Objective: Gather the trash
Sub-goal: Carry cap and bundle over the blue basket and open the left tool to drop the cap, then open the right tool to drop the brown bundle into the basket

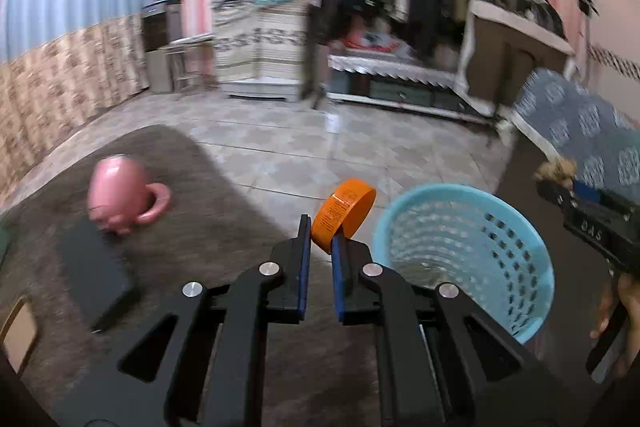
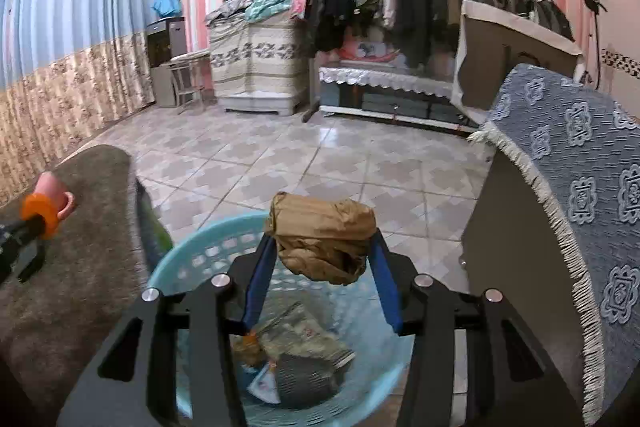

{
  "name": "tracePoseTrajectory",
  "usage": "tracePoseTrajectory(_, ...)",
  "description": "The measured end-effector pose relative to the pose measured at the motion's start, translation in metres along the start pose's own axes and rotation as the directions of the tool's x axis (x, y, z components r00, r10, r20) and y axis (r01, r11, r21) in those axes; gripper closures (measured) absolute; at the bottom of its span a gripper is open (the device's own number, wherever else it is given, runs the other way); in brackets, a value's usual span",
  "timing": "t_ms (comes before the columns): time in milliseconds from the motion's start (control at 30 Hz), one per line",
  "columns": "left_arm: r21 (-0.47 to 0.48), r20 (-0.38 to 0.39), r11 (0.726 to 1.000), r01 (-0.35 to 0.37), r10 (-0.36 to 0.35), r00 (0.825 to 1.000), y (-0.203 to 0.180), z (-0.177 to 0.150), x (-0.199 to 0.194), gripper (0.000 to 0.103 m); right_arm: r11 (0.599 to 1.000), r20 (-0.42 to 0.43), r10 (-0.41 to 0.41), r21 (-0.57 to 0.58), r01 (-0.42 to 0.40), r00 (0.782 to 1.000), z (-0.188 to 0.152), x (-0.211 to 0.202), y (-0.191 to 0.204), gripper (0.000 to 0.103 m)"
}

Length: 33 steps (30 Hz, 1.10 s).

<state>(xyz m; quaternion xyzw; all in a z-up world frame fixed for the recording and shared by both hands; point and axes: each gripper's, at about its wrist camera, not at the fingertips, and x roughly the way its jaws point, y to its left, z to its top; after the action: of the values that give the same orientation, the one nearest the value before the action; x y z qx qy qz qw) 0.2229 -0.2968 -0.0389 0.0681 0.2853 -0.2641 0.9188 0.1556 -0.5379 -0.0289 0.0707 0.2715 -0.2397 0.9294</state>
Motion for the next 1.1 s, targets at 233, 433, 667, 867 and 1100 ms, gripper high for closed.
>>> tracePoseTrajectory(233, 0.086, -0.05, 0.993, 0.075, -0.071, 0.996, -0.071, 0.002, 0.048, 0.095, 0.996, -0.022, 0.014, 0.086, -0.012, 1.0, -0.01, 0.02, -0.047, 0.056)
tracePoseTrajectory(433, 0.095, -0.115, 0.992, 0.077, -0.066, 0.991, -0.088, -0.002, 0.082, 0.074, 0.996, -0.059, 0.036, 0.082, -0.031, 0.998, -0.019, 0.032, -0.05, 0.056)
tracePoseTrajectory(667, 0.054, -0.042, 0.998, -0.02, 0.022, 0.999, -0.059, 0.007, 0.067, 0.025, 0.997, -0.091, 0.058, 0.054, -0.054, 0.994, -0.022, 0.04, -0.038, 0.056)
tracePoseTrajectory(867, 0.01, 0.003, 0.995, -0.101, 0.101, 0.995, -0.021, 0.015, 0.042, 0.013, 0.997, -0.107, 0.076, 0.024, -0.074, 0.991, -0.023, 0.043, -0.021, 0.056)
tracePoseTrajectory(1100, -0.048, 0.032, 0.977, -0.21, 0.211, 0.977, 0.017, 0.012, -0.001, 0.007, 0.999, -0.147, 0.053, 0.012, -0.052, 0.988, -0.026, 0.054, -0.006, 0.046)
